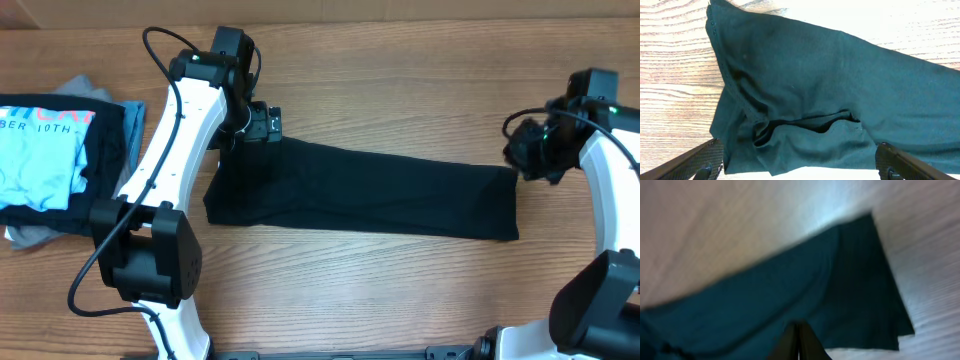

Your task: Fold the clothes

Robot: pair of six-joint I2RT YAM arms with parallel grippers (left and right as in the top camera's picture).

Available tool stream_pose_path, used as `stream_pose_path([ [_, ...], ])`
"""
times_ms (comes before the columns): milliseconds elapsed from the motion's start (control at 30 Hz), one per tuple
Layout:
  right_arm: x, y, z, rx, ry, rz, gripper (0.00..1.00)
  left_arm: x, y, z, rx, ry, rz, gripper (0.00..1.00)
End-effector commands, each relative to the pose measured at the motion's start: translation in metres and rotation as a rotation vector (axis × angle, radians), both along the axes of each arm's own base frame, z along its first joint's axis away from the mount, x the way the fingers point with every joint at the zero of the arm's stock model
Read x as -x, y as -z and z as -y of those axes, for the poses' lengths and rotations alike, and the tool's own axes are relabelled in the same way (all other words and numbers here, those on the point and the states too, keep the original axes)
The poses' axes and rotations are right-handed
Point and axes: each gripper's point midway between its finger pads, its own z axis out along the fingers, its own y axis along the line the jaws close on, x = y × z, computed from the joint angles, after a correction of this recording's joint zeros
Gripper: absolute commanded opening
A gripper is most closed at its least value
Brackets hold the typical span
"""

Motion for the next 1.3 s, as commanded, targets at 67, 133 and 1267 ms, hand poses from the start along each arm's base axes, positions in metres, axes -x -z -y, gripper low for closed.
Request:
stream_pose_path([
  [67,0.034,0.043,-0.041,-0.146,-0.158,-0.088,0.04,-0.002,0.001,0.001,0.009,0.003,-0.002,1.00],
  [133,0.038,0.055,-0.042,-0.150,-0.157,-0.097,0.04,-0.002,0.001,0.001,0.009,0.003,-0.002,1.00],
  [1267,0.078,0.119,0.043,0.157,0.220,-0.249,0.04,-0.002,0.001,0.001,0.009,0.003,-0.002,1.00],
])
